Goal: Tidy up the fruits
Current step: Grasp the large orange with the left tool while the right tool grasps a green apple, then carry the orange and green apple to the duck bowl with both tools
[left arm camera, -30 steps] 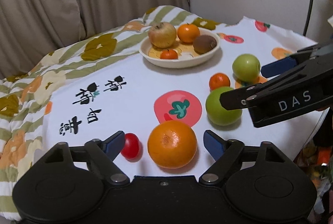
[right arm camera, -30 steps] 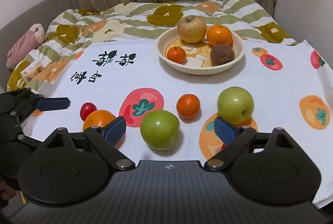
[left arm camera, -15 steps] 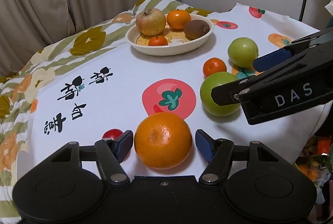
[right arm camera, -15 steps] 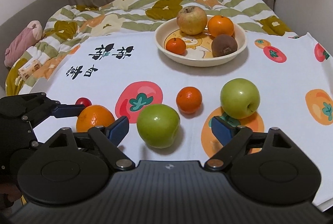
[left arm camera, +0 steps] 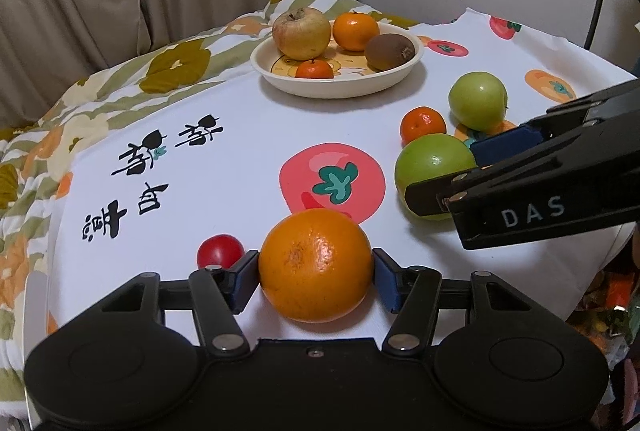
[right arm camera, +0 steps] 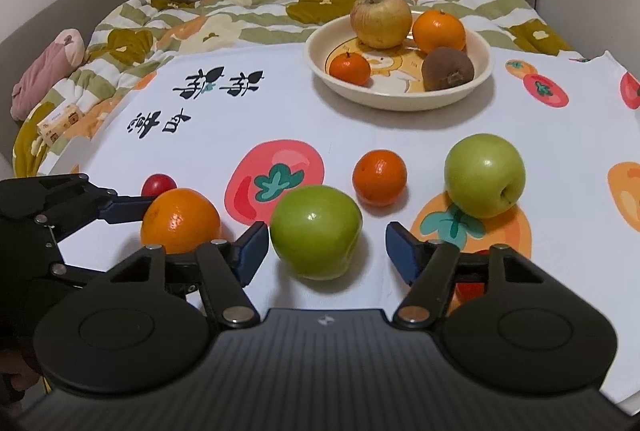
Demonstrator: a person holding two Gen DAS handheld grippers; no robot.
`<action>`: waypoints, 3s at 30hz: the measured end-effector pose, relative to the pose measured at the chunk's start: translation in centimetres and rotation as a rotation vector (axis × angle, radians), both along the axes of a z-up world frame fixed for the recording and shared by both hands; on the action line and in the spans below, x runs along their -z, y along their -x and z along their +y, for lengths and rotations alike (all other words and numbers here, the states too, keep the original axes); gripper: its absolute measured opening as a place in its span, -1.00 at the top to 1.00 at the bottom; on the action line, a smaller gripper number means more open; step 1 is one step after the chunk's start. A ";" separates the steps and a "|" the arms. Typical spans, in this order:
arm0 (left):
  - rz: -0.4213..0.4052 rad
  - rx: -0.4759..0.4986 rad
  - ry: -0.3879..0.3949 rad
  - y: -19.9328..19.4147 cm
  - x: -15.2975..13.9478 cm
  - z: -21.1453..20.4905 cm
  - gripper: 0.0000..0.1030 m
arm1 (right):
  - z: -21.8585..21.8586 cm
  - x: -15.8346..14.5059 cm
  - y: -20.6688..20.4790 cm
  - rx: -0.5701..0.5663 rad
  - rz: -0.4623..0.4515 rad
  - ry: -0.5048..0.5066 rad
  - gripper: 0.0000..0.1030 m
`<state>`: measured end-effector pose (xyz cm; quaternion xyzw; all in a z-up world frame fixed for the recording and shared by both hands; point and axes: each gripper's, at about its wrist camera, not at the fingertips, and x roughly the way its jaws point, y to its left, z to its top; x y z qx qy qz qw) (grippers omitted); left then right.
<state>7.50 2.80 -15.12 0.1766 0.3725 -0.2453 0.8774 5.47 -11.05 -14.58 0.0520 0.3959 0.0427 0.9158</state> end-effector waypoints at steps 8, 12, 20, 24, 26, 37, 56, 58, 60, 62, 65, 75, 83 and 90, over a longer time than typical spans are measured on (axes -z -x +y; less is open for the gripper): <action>0.012 -0.037 0.002 0.4 -0.2 0.9 -0.23 | 0.4 0.2 -0.7 -0.018 -0.002 0.005 -0.47; 0.015 -0.063 0.007 0.6 -0.2 1.4 -0.23 | 0.6 0.5 -1.1 -0.026 0.001 0.014 -0.41; 0.023 -0.113 0.009 0.9 -0.4 2.2 -0.22 | 0.9 0.7 -1.3 -0.046 -0.002 0.039 -0.32; 0.029 -0.148 0.018 1.1 -0.7 3.0 -0.22 | 1.0 0.6 -1.2 -0.050 0.002 0.024 -0.32; 0.028 -0.166 0.024 1.3 -0.9 3.3 -0.22 | 1.0 0.4 -1.0 -0.054 0.001 0.024 -0.32; -0.003 -0.224 0.061 2.6 -4.5 4.7 -0.22 | 1.8 -3.6 0.6 -0.079 -0.051 0.028 -0.32; -0.078 -0.246 0.109 0.9 -12.3 1.9 -0.22 | -3.7 -11.2 0.5 -0.029 -0.097 0.007 -0.32; -0.075 -0.254 0.118 -0.1 -13.0 1.1 -0.22 | -4.8 -11.6 -0.3 -0.028 -0.093 -0.001 -0.32; -0.075 -0.257 0.129 -1.2 -13.5 0.2 -0.22 | -6.0 -12.1 -1.2 -0.035 -0.098 0.003 -0.31; -0.078 -0.258 0.128 -2.3 -13.8 -0.9 -0.22 | -7.0 -12.4 -2.2 -0.042 -0.105 0.013 -0.31; -0.078 -0.262 0.130 -4.3 -13.9 -2.5 -0.22 | -8.5 -12.6 -3.9 -0.054 -0.107 0.016 -0.32; -0.024 -0.292 0.136 -12.4 -11.6 -7.1 -0.22 | -12.1 -10.9 -10.8 -0.120 -0.088 0.035 -0.31; 0.043 -0.312 0.092 -18.2 -7.6 -9.8 -0.22 | -13.0 -8.1 -15.5 -0.169 -0.049 0.035 -0.32; 0.080 -0.338 0.057 -21.1 -5.3 -10.7 -0.22 | -13.4 -6.3 -17.6 -0.199 -0.035 0.026 -0.32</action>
